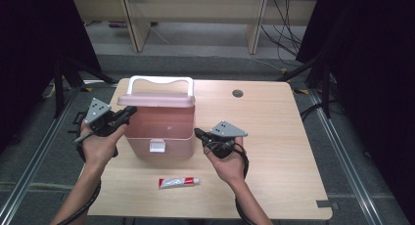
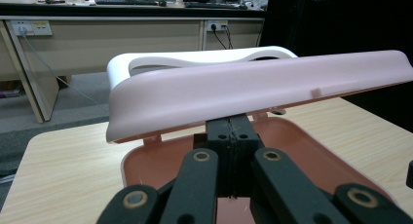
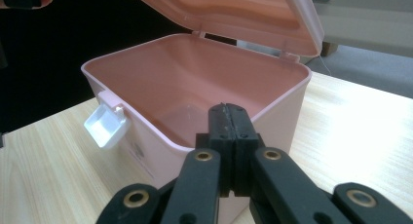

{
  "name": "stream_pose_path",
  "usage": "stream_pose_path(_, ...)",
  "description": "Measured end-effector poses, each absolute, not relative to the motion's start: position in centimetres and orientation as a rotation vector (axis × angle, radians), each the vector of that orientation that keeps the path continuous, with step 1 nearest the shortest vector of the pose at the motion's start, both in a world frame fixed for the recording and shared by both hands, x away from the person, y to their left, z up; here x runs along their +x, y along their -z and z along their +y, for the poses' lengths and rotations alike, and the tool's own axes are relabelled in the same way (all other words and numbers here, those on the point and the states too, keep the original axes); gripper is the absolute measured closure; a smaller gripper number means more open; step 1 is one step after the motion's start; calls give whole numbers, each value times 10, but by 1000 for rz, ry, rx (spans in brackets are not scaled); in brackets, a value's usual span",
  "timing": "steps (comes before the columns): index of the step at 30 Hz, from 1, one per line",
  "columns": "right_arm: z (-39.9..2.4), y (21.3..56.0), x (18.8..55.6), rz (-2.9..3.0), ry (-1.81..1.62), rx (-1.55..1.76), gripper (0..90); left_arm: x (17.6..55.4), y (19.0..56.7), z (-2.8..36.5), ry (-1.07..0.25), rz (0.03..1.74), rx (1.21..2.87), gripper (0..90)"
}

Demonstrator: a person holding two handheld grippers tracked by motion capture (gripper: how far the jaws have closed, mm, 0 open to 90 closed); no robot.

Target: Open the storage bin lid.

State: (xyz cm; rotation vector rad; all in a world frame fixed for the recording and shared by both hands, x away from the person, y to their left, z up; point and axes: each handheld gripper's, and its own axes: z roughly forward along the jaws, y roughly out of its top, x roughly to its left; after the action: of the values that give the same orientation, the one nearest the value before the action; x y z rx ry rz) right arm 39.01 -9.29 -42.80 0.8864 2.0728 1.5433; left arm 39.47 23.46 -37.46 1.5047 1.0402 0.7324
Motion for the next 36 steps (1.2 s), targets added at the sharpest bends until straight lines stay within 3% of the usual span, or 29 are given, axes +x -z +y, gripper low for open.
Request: stream_pose_path(36, -66, 440, 394, 2124, -1543, 863, 900, 423, 350, 231, -765, 1030, 1527, 899)
